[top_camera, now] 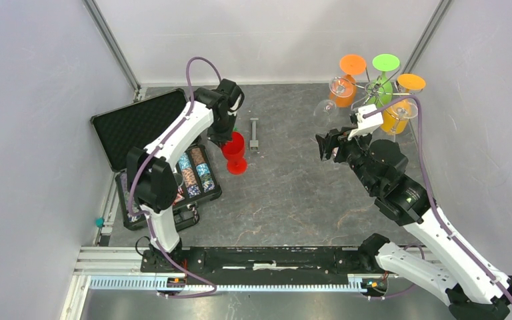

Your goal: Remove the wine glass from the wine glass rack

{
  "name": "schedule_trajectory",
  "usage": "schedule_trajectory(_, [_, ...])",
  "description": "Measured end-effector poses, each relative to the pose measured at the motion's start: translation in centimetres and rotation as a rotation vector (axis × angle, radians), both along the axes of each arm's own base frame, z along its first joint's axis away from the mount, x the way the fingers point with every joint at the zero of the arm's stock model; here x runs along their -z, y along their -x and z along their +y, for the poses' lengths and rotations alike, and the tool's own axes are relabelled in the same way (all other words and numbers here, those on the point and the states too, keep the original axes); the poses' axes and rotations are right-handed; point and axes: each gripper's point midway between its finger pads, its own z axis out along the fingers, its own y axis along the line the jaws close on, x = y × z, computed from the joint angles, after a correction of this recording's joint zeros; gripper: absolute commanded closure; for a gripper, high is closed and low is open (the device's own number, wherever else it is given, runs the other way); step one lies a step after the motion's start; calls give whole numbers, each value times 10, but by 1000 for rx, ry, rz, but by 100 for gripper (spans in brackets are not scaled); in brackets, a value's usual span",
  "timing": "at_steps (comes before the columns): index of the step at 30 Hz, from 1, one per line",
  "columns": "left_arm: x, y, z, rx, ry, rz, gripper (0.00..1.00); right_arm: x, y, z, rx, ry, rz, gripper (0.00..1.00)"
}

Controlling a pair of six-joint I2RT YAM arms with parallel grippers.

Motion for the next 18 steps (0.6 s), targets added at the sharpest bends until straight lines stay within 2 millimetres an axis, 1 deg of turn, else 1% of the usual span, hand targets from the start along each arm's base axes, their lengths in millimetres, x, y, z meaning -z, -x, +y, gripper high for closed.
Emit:
schedule_trajectory(1, [-1, -1, 2, -5, -7, -3, 83, 1, 0, -1, 5, 6, 4, 23])
schedule_trajectory(2, [-2, -3, 4, -9, -14, -7, 77, 2, 0, -2, 9, 10, 7, 23])
schedule_trajectory(3, [-3, -4, 6, -9, -24, -12, 65, 4, 0, -3, 12, 15, 10, 23])
schedule_trajectory(4, [-3, -5, 8, -10, -30, -13, 59, 4, 0, -4, 16, 18, 12, 23])
schedule_trajectory(6, [-5, -5, 11, -5, -42, -13, 51, 7, 0, -6, 26, 28, 20, 22])
schedule_trajectory(8, [-9, -7, 11, -6, -43, -21, 38, 8, 0, -8, 34, 41, 26, 22])
schedule_trajectory(12, [-27, -16, 3, 11, 1, -74, 21, 0, -2, -10, 44, 63, 24, 21])
schedule_trajectory(14, [-37, -18, -2, 25, 39, -106, 16, -13, -1, -11, 42, 70, 9, 20])
schedule_trajectory(15, [-45, -18, -3, 29, 59, -128, 14, -26, -1, -12, 37, 71, -8, 20])
schedule_trajectory(16, [-52, -18, -5, 34, 81, -147, 9, -37, 0, -12, 34, 65, -28, 18])
schedule_trajectory(18, [-73, -16, -7, 44, 131, -211, 2, -69, 3, -15, 30, 58, -84, 12])
